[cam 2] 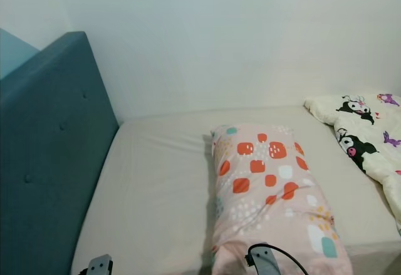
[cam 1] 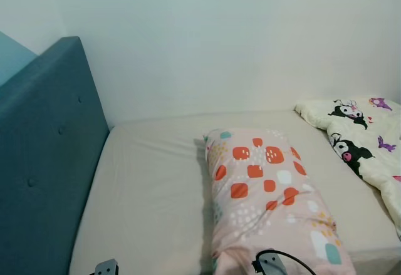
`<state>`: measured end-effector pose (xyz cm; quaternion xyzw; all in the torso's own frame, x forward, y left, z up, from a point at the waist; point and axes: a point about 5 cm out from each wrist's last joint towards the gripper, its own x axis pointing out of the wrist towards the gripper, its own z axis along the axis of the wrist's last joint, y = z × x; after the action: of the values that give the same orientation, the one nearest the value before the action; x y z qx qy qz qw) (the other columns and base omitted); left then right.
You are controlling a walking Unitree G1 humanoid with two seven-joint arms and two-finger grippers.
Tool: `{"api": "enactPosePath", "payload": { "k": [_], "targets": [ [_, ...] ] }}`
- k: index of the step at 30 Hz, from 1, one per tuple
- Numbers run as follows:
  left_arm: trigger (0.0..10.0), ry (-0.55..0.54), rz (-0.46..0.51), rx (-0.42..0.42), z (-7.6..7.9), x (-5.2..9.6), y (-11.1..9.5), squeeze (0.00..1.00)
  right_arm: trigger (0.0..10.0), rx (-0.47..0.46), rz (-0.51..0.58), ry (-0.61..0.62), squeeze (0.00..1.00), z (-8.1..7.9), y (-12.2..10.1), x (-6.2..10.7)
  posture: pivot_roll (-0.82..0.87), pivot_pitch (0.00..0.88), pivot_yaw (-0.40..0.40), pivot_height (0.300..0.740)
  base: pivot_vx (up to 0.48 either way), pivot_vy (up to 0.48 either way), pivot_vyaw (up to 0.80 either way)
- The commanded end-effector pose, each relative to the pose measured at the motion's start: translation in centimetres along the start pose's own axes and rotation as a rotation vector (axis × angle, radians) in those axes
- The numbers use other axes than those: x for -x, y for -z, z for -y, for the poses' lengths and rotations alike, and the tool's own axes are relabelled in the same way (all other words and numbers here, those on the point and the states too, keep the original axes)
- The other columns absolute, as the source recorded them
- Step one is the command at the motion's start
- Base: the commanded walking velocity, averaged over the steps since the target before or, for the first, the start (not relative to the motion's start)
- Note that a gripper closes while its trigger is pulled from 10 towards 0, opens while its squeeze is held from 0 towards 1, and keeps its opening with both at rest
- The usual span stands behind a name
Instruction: Clean up the room
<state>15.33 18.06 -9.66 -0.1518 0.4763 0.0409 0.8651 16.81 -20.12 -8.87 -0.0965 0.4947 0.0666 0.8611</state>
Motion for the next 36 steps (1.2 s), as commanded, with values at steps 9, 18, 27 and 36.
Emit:
{"api": "enactPosePath", "payload": {
  "k": [9,18,27,36],
  "targets": [
    [10.0,0.002,-0.016,-0.033,0.1,-0.1,-0.2,0.00,10.0,-0.019,-0.036,0.032,0.00,0.2,0.8,0.1,-0.02,0.000,-0.022,0.740,0.000,-0.368,0.00],
    [10.0,0.006,-0.017,-0.063,0.0,-0.1,-0.3,0.00,10.0,-0.030,-0.045,0.034,0.00,0.1,1.2,0.1,-0.02,0.000,-0.015,0.740,0.000,-0.160,0.00],
    [10.0,0.008,-0.019,-0.045,0.2,-0.1,-0.2,0.00,10.0,-0.040,-0.048,0.042,0.00,0.1,1.4,0.2,-0.02,0.000,-0.011,0.740,0.000,-0.480,0.00],
    [10.0,-0.001,0.016,0.012,0.4,-0.3,-1.0,0.00,10.0,-0.043,-0.042,0.046,0.00,0.3,1.4,0.2,-0.02,0.000,-0.010,0.740,0.000,-0.053,0.00]
  ]
}}
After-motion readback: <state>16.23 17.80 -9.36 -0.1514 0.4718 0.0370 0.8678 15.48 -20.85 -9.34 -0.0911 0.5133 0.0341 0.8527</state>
